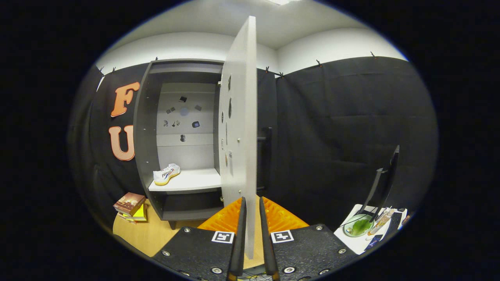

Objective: Open the shoe cabinet door, grab the shoes and put them into the shoe cabinet, then close the shoe cabinet door.

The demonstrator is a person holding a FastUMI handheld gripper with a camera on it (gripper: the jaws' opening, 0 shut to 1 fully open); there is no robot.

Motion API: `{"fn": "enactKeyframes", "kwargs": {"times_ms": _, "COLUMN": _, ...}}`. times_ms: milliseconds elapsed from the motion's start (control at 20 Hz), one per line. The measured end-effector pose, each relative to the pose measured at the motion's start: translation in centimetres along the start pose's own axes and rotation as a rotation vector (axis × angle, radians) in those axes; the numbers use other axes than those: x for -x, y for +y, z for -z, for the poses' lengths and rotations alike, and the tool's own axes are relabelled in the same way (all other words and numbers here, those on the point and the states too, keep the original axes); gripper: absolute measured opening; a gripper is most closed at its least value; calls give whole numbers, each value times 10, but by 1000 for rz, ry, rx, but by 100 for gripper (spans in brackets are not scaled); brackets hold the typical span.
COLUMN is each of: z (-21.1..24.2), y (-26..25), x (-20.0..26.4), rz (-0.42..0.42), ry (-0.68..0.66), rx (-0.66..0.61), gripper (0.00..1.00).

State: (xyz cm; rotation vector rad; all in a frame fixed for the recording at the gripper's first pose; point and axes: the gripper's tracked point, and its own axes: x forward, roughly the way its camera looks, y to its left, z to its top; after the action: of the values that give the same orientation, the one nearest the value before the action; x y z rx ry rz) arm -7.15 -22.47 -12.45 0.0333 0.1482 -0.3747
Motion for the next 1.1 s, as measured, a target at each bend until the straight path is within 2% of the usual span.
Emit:
{"fn": "enactKeyframes", "kwargs": {"times_ms": 100, "z": 6, "y": 11, "x": 9, "rz": -20, "ry": -3, "rx": 13, "gripper": 21}}
{"fn": "enactKeyframes", "kwargs": {"times_ms": 200, "z": 16, "y": 35, "x": 13, "rz": -77, "ry": 0, "rx": 14, "gripper": 23}}
{"fn": "enactKeyframes", "kwargs": {"times_ms": 400, "z": 57, "y": 90, "x": 5, "rz": -219, "ry": 33, "rx": 28, "gripper": 44}}
{"fn": "enactKeyframes", "kwargs": {"times_ms": 450, "z": 71, "y": 101, "x": -2, "rz": -243, "ry": 50, "rx": 35, "gripper": 52}}
{"fn": "enactKeyframes", "kwargs": {"times_ms": 600, "z": 125, "y": 132, "x": -20, "rz": -300, "ry": 145, "rx": 67, "gripper": 64}}
{"fn": "enactKeyframes", "kwargs": {"times_ms": 750, "z": 180, "y": 150, "x": -40, "rz": -326, "ry": 241, "rx": 103, "gripper": 78}}
{"fn": "enactKeyframes", "kwargs": {"times_ms": 1100, "z": 281, "y": 173, "x": -77, "rz": -365, "ry": 419, "rx": 151, "gripper": 93}}
